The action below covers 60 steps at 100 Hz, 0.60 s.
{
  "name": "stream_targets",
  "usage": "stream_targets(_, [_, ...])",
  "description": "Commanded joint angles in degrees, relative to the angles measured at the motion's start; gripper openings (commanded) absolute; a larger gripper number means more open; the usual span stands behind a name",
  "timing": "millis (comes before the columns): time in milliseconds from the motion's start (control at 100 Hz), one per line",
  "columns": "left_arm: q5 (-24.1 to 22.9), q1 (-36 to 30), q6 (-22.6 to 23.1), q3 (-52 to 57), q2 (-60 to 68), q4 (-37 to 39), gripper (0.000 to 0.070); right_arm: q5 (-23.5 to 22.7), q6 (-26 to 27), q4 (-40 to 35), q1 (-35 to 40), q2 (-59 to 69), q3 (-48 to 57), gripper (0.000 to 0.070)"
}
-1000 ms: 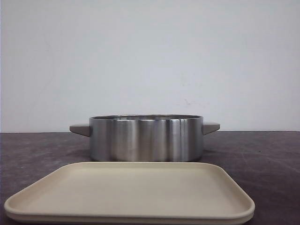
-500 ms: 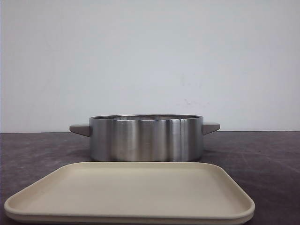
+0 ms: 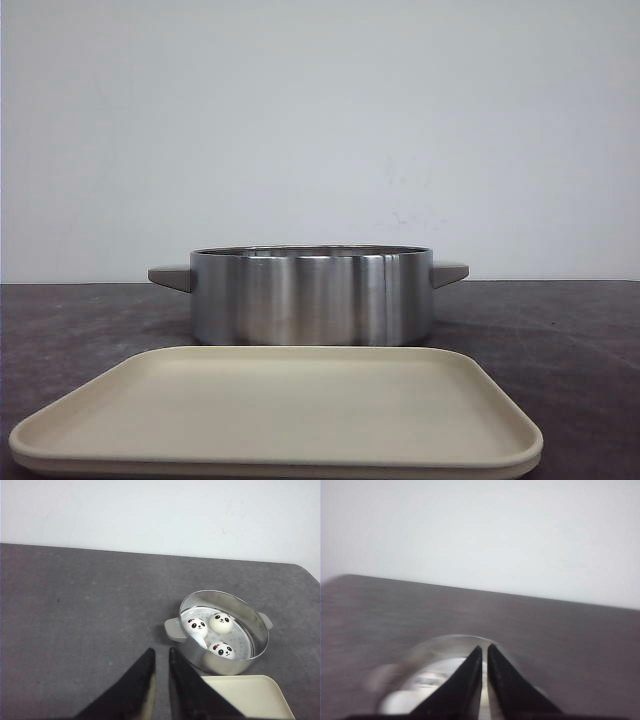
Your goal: Steam buns
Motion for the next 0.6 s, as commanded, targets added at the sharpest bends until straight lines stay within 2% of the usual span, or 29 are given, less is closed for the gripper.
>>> stream_targets(0, [-0.2,-0.4,0.0,0.9,0.4,0.4,0.0016,-1.3,-0.9,3.2,-2.5,-4.1,-4.5,0.001])
stream_targets(80, [-0.2,-0.4,0.0,0.9,0.4,0.4,0.0016,-5.2,-1.5,10.7,-7.5,-11.2,-13.2,0.001])
stream_targets(150, [-0.2,-0.4,0.0,0.9,0.4,0.4,0.0016,-9.1,-1.9,14.3,-12.1,-17.8,-20.6,0.001])
stream_targets(410, [-0.2,-0.4,0.0,0.9,0.4,0.4,0.0016,-21.5,-1.6,12.6,-31.1,-35.4,-38.7,0.001])
stream_targets(590, [-0.2,-0.4,0.0,0.9,0.4,0.4,0.0016,-23.1,-1.1,12.7,-39.0,-43.2,-46.2,0.001])
